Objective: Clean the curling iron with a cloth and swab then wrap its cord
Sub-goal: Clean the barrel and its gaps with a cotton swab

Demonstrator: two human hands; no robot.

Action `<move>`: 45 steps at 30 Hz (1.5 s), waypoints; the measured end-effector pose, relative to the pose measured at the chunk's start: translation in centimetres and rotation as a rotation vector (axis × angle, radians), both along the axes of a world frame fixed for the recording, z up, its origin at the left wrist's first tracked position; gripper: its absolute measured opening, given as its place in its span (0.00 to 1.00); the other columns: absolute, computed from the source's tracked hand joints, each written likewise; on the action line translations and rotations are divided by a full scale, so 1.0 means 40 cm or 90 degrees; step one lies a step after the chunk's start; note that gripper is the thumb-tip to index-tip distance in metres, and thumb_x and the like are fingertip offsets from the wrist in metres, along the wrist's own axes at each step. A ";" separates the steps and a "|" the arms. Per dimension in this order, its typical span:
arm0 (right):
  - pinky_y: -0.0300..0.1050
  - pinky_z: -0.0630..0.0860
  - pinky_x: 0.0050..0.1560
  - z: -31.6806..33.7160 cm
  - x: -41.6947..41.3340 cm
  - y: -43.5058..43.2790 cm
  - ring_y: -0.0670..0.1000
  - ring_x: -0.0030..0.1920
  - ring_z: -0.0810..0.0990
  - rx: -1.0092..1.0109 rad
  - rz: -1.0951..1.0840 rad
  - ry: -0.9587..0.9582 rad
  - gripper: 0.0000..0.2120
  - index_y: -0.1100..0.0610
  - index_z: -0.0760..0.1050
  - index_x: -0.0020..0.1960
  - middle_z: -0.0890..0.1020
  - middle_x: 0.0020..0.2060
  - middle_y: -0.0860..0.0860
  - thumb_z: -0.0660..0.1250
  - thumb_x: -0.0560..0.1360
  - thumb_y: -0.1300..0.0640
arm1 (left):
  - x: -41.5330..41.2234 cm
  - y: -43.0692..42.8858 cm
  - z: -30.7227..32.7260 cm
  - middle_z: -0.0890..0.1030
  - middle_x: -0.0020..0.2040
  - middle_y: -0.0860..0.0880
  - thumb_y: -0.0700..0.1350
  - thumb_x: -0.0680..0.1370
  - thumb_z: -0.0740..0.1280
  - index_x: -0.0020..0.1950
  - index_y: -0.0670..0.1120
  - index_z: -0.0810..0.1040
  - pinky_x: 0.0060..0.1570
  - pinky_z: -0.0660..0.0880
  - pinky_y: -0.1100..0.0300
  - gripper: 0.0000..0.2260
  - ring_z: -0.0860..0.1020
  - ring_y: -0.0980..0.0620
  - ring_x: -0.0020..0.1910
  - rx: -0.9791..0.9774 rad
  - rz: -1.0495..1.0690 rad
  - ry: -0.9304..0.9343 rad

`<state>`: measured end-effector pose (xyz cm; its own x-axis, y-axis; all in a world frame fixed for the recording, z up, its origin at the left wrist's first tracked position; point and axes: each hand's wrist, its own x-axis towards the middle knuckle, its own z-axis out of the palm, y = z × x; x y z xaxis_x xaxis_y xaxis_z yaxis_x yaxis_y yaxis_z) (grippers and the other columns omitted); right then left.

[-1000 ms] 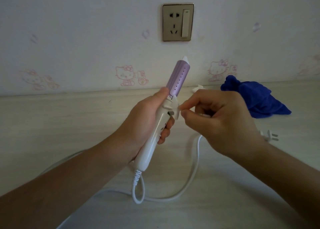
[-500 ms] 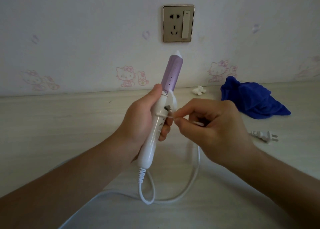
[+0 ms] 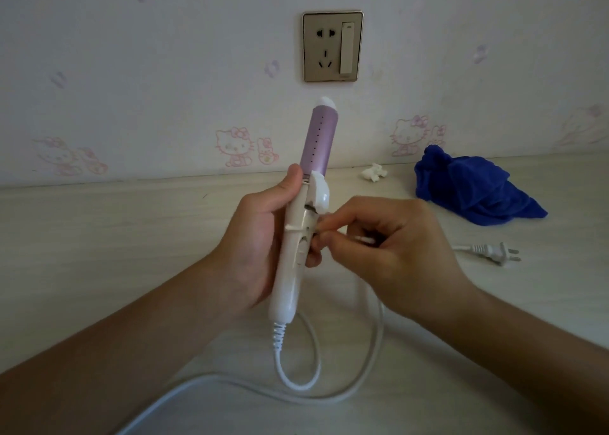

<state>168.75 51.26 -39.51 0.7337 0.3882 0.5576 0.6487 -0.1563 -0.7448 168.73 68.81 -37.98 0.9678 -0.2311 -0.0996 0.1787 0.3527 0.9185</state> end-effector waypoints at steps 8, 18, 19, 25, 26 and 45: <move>0.30 0.69 0.30 -0.003 0.005 -0.002 0.43 0.23 0.68 0.020 -0.034 -0.011 0.07 0.57 0.85 0.44 0.75 0.22 0.46 0.73 0.76 0.67 | 0.007 -0.003 -0.009 0.79 0.39 0.47 0.62 0.80 0.63 0.46 0.45 0.83 0.27 0.72 0.60 0.22 0.75 0.52 0.30 -0.038 -0.017 -0.006; 0.62 0.83 0.40 -0.001 0.005 -0.005 0.54 0.23 0.70 -0.008 -0.037 -0.007 0.05 0.53 0.85 0.44 0.75 0.23 0.50 0.73 0.75 0.61 | 0.002 0.000 -0.015 0.75 0.29 0.47 0.65 0.82 0.55 0.38 0.47 0.84 0.22 0.67 0.63 0.29 0.70 0.53 0.21 -0.005 -0.045 0.035; 0.62 0.83 0.39 -0.001 0.002 -0.004 0.53 0.23 0.70 -0.018 -0.033 -0.010 0.05 0.53 0.85 0.44 0.76 0.24 0.50 0.73 0.76 0.61 | 0.002 -0.001 -0.015 0.75 0.29 0.47 0.65 0.82 0.55 0.38 0.47 0.83 0.22 0.67 0.63 0.28 0.69 0.53 0.21 -0.001 -0.043 0.035; 0.38 0.70 0.29 0.020 0.039 -0.041 0.45 0.24 0.70 0.072 -0.117 -0.034 0.06 0.55 0.84 0.44 0.75 0.24 0.51 0.73 0.76 0.64 | 0.004 0.006 -0.012 0.73 0.30 0.46 0.65 0.82 0.55 0.45 0.41 0.81 0.21 0.65 0.63 0.29 0.68 0.53 0.21 0.014 -0.027 0.036; 0.39 0.71 0.29 0.022 0.037 -0.039 0.47 0.24 0.71 0.084 -0.112 -0.040 0.05 0.54 0.84 0.44 0.76 0.25 0.51 0.73 0.76 0.63 | 0.002 0.006 -0.013 0.73 0.31 0.46 0.65 0.82 0.55 0.46 0.41 0.81 0.21 0.65 0.63 0.29 0.68 0.52 0.22 0.027 -0.034 0.030; 0.39 0.69 0.30 -0.009 0.101 -0.062 0.45 0.25 0.68 0.026 -0.170 0.025 0.08 0.50 0.84 0.44 0.74 0.24 0.49 0.73 0.77 0.62 | 0.022 0.014 -0.079 0.72 0.31 0.46 0.58 0.66 0.76 0.43 0.44 0.83 0.20 0.65 0.65 0.17 0.67 0.54 0.20 0.153 -0.115 0.009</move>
